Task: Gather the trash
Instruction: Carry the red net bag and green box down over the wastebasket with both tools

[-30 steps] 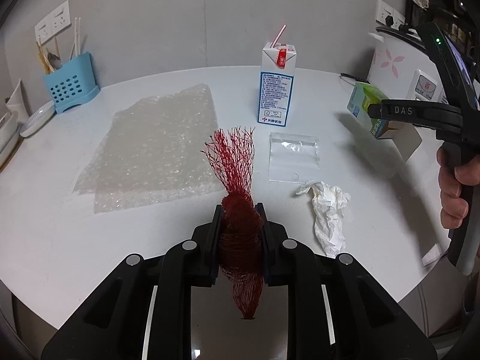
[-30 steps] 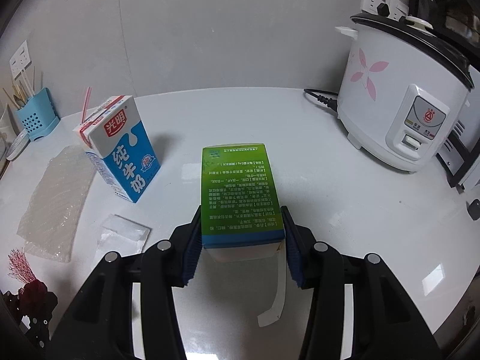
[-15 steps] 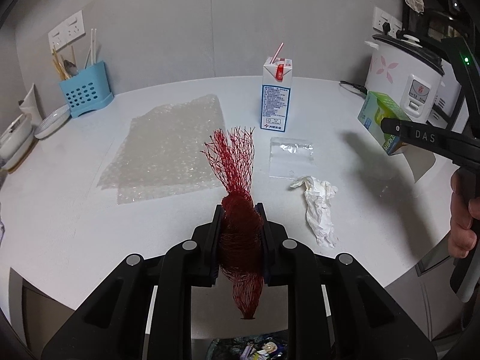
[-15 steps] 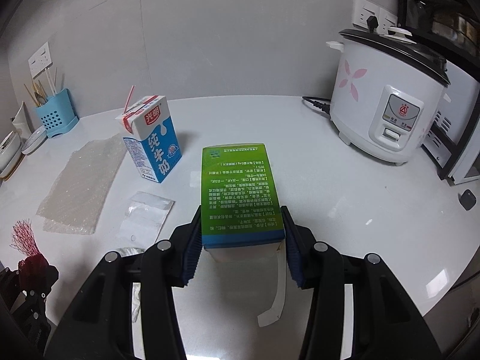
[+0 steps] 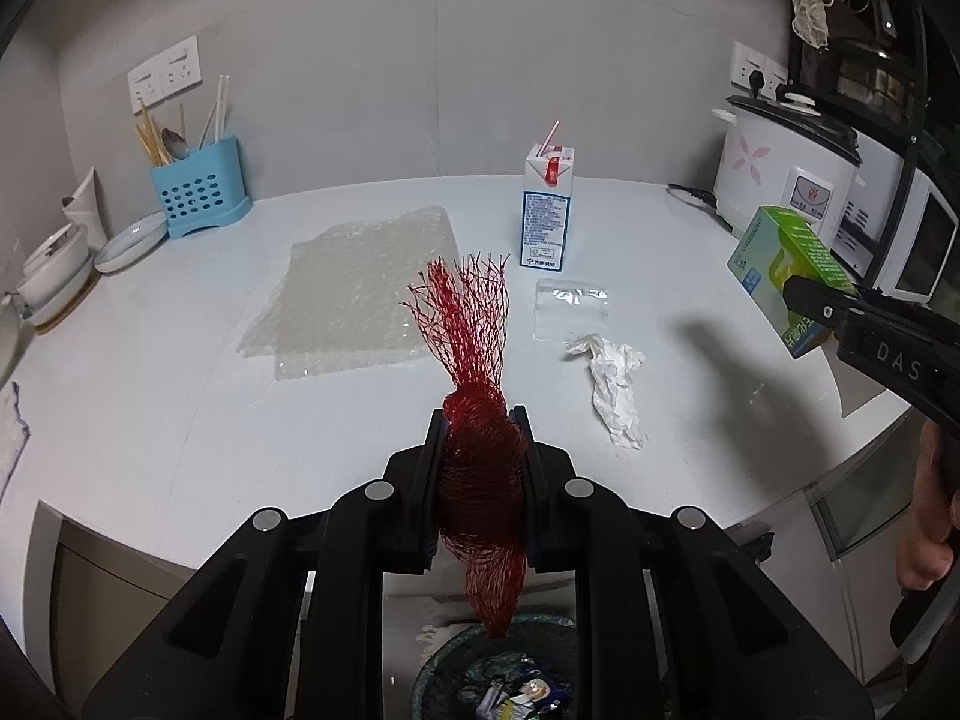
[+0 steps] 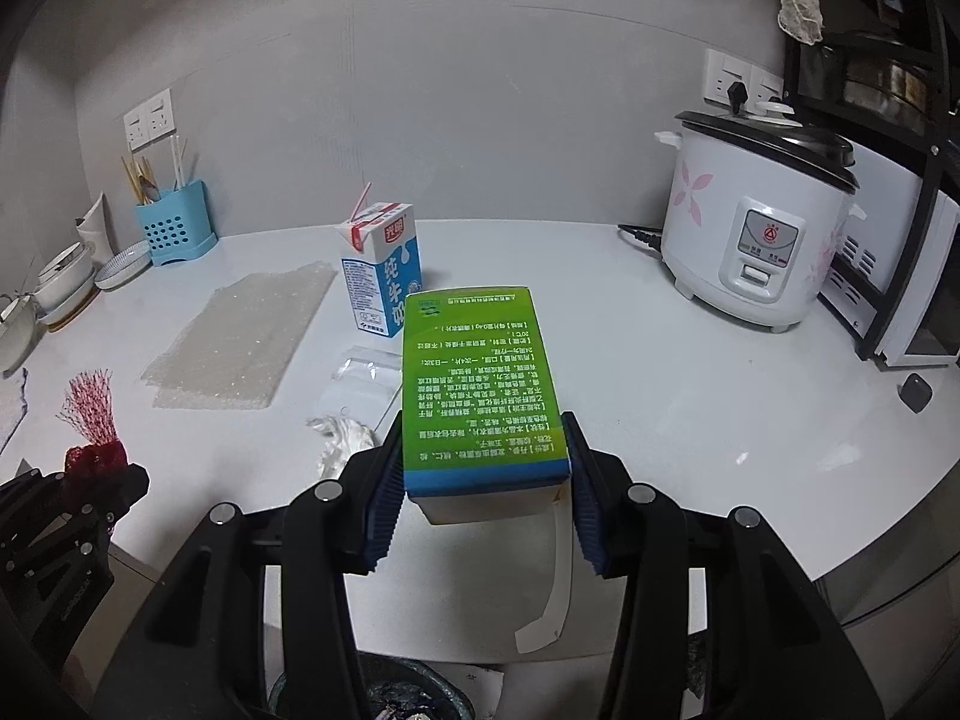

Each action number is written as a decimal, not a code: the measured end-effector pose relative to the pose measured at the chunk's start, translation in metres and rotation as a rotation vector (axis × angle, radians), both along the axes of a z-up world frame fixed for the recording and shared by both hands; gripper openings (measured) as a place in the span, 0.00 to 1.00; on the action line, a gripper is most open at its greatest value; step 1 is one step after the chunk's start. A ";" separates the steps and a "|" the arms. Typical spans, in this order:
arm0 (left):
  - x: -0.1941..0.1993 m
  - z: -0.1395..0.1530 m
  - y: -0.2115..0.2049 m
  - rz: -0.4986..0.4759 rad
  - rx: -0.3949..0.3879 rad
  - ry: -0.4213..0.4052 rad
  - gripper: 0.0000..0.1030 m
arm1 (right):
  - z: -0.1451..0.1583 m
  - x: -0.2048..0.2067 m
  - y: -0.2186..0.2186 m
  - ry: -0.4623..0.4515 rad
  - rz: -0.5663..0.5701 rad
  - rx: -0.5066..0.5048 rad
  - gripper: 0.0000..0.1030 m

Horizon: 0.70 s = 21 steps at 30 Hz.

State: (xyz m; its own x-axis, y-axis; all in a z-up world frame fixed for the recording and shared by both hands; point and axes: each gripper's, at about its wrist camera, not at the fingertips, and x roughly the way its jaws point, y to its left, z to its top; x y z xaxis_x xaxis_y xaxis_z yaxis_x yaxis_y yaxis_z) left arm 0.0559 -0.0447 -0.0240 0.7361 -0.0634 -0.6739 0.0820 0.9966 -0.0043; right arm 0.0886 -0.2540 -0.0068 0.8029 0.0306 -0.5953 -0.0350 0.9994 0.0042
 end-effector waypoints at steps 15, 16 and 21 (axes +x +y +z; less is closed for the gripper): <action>-0.058 -0.004 0.011 0.001 -0.029 -0.038 0.19 | -0.012 -0.090 0.007 -0.100 0.023 0.016 0.44; -0.063 -0.006 0.011 0.007 -0.022 -0.044 0.19 | -0.014 -0.095 0.008 -0.105 0.025 0.012 0.44; -0.085 -0.017 0.014 0.005 -0.043 -0.047 0.19 | -0.023 -0.127 0.011 -0.137 0.034 0.015 0.44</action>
